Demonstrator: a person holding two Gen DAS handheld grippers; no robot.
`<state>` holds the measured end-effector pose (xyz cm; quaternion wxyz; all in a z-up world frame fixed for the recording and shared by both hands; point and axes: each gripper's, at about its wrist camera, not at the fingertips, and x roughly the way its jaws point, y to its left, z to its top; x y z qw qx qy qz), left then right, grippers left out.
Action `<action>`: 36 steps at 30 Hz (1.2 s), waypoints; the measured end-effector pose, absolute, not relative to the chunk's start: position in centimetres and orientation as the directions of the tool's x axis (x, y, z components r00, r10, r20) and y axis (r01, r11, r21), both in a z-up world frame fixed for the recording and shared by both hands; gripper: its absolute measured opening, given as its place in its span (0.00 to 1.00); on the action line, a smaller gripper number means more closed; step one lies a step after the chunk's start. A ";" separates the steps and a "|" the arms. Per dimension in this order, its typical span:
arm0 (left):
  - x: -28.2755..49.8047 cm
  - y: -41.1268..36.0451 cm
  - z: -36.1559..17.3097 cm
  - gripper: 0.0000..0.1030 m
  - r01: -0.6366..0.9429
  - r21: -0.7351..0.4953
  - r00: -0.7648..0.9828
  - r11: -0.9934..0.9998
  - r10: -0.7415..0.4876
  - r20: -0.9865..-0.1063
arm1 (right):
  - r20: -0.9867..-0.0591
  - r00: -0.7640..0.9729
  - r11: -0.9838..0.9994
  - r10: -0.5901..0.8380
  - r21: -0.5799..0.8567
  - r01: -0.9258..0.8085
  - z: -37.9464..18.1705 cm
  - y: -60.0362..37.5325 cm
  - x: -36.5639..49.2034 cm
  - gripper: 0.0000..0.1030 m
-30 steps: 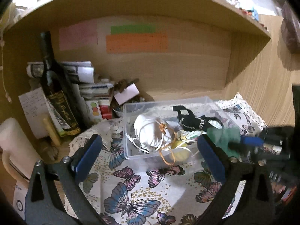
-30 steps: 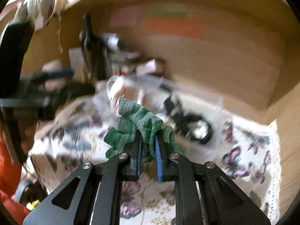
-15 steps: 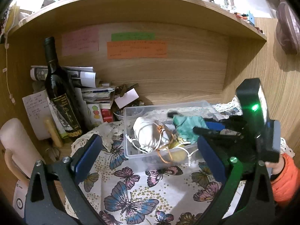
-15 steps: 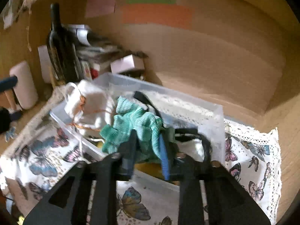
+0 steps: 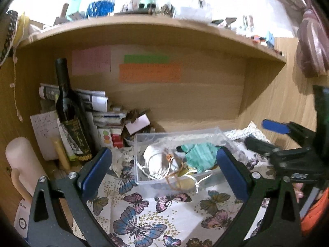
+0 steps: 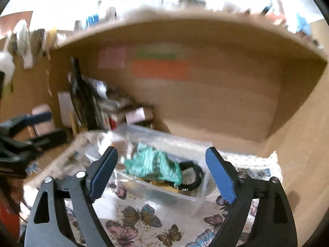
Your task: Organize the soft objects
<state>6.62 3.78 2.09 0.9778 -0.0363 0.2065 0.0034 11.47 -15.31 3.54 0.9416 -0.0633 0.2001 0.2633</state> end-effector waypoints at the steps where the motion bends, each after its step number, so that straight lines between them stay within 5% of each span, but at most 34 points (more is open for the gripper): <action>1: 6.2 3.6 2.5 1.00 -0.018 -0.068 0.921 0.998 -0.010 -0.390 | -0.385 0.792 0.855 0.474 -0.012 -0.519 4.2 -15.8 10.8 0.93; 7: 4.5 2.6 4.0 1.00 -0.005 -0.053 0.944 0.999 -0.013 -0.328 | -0.287 0.825 0.860 0.487 -0.007 -0.510 6.1 -17.3 8.0 1.00; 36: 1.7 1.4 4.7 1.00 0.030 -0.026 0.962 0.999 -0.036 -0.271 | -0.275 0.831 0.865 0.484 0.007 -0.502 6.1 -17.6 6.2 1.00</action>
